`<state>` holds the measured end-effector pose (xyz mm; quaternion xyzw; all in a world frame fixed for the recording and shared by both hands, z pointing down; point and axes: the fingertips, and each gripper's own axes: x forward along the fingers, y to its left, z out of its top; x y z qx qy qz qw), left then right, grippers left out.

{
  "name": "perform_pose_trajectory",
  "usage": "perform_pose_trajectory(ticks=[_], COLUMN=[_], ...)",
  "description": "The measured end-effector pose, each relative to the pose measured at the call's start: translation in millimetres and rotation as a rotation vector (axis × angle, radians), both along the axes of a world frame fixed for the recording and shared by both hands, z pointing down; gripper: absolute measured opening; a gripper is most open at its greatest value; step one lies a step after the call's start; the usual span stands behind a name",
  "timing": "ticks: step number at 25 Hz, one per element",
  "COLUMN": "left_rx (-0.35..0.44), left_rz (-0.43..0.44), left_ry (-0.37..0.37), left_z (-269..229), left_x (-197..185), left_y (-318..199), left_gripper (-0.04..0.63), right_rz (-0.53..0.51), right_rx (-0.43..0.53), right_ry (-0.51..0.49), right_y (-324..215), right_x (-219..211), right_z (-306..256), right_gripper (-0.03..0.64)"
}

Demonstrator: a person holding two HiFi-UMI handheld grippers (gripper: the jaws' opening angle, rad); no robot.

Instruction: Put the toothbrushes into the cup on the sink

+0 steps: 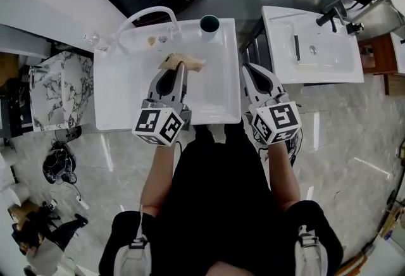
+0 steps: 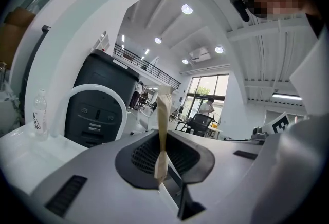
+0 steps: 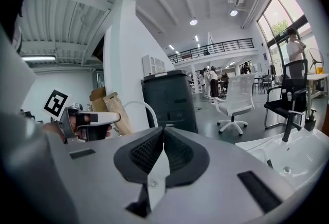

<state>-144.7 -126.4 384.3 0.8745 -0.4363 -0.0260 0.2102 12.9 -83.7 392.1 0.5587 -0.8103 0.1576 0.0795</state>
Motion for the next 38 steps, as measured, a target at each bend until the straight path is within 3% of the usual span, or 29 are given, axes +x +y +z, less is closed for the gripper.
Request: perform_pose_trajectory(ticks=[21, 27, 38], left_rx=[0.013, 0.026, 0.020], left_rz=[-0.351, -0.383, -0.389], left_ry=[0.018, 0.017, -0.010], left_z=[-3, -3, 14], left_x=[37, 48, 58], left_y=[-29, -39, -78], left_gripper=[0.044, 0.044, 0.044], right_rz=[-0.333, -0.386, -0.392], right_rx=[-0.023, -0.022, -0.028], right_ry=[-0.070, -0.061, -0.064], right_y=[-68, -77, -94], right_x=[48, 58, 67], right_z=[23, 26, 31], right_gripper=[0.032, 0.032, 0.032])
